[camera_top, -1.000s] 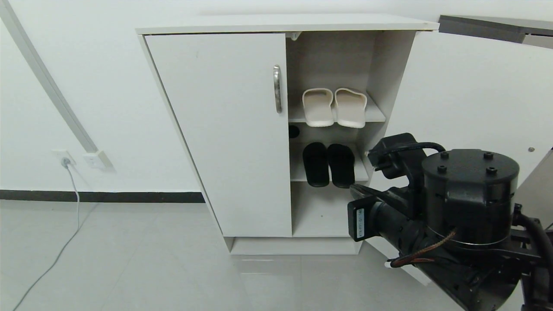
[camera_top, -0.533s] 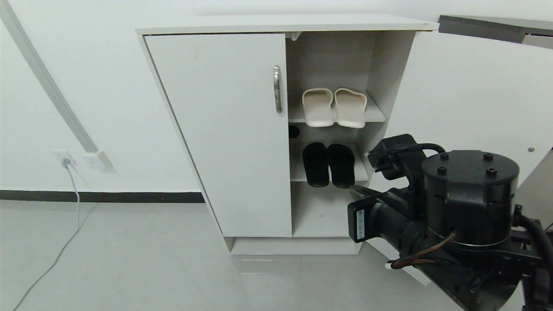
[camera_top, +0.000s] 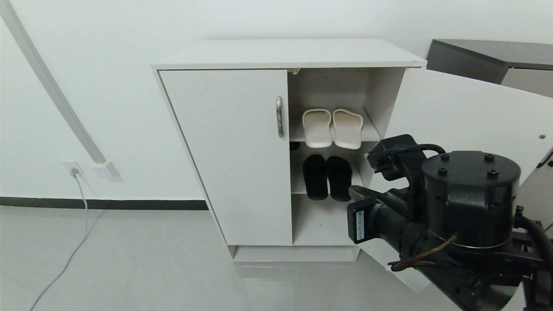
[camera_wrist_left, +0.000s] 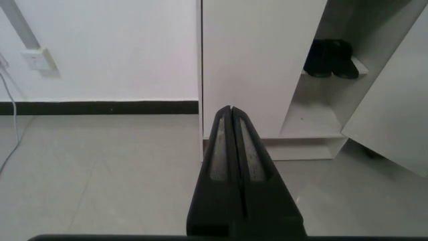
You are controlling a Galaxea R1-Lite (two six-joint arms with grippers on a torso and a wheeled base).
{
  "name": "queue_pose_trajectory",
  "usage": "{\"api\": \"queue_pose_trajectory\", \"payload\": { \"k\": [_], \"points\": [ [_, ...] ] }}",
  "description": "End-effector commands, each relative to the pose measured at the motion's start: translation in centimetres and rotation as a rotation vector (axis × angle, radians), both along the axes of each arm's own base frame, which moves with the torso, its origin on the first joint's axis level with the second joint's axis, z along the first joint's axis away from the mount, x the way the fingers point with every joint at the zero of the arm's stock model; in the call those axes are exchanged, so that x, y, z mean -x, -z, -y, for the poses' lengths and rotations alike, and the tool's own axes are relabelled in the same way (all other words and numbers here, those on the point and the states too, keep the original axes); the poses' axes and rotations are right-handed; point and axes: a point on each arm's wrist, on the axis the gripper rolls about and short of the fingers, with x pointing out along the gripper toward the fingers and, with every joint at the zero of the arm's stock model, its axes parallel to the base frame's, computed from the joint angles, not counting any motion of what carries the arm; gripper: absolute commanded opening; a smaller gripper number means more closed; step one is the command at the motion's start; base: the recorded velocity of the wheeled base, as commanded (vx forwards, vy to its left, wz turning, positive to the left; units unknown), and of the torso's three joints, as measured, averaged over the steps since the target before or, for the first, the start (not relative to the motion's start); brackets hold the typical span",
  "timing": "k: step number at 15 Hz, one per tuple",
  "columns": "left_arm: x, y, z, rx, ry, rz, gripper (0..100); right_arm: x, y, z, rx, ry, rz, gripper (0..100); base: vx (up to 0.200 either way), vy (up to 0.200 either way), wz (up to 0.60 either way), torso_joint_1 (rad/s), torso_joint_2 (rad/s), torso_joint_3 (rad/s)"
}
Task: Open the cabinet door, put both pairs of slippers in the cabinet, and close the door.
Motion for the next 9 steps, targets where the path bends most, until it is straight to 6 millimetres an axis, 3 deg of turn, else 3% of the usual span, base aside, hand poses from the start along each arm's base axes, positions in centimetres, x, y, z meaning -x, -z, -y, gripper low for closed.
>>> {"api": "queue_pose_trajectory", "payload": {
  "k": [1, 9],
  "points": [
    [-0.01, 0.0, 0.0, 0.0, -0.001, -0.001, 0, 0.02, 0.01, -0.01, 0.001, -0.001, 0.0, 0, 0.0, 0.0, 0.0, 0.119, -0.48, -0.364],
    [-0.01, 0.0, 0.0, 0.002, -0.001, -0.001, 0, -0.02, 0.05, 0.15, 0.002, 0.004, -0.001, 0, 0.0, 0.0, 0.0, 0.147, -0.47, -0.327]
  ]
}}
